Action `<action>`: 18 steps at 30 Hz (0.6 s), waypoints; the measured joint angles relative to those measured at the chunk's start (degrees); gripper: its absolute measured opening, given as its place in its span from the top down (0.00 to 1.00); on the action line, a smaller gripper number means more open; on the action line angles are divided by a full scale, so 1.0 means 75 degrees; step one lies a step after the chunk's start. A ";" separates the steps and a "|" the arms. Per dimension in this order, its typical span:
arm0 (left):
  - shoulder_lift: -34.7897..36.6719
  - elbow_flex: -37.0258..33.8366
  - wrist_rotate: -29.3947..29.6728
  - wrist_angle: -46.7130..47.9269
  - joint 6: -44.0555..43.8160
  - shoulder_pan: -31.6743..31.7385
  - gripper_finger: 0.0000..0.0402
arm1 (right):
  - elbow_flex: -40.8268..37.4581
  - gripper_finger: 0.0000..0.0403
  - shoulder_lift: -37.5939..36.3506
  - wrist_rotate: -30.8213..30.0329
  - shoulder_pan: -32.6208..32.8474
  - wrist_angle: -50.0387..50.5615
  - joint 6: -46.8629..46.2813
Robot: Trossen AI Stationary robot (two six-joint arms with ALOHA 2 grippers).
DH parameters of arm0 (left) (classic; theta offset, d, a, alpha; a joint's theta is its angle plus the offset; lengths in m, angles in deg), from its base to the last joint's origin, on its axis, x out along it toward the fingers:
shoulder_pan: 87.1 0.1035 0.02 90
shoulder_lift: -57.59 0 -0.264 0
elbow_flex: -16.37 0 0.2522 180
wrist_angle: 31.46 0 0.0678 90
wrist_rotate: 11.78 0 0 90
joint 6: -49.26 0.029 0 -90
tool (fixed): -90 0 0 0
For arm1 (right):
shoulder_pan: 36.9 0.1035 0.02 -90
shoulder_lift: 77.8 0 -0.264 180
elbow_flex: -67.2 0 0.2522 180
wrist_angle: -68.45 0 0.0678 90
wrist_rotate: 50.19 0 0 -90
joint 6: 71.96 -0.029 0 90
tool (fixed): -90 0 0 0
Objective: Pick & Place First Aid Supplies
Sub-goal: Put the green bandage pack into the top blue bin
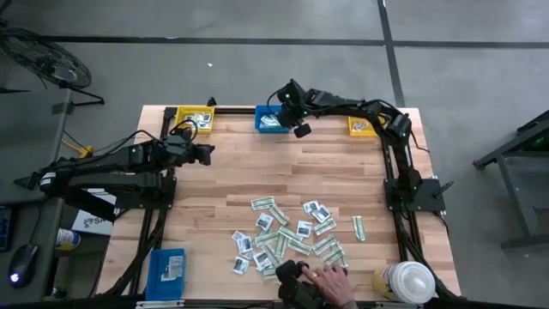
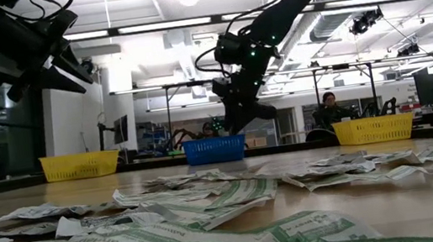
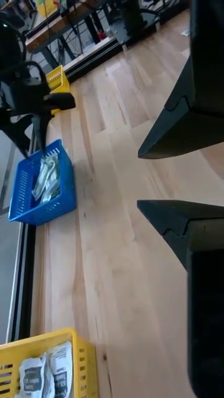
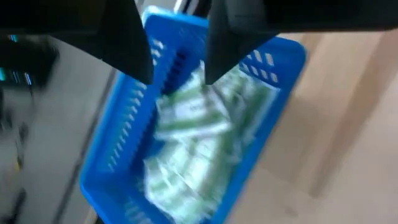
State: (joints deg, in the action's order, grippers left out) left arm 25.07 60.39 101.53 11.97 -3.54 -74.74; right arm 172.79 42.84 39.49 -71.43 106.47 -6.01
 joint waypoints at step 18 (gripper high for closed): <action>0.0003 0.0000 -0.1009 0.0006 0.0814 -0.0003 0.71 | 0.0003 0.54 -0.1181 -0.1786 0.1381 0.1160 -0.4993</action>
State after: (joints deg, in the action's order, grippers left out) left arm 25.10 60.39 93.97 12.01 2.57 -74.76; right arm 172.81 33.98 26.10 -61.07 115.17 -43.46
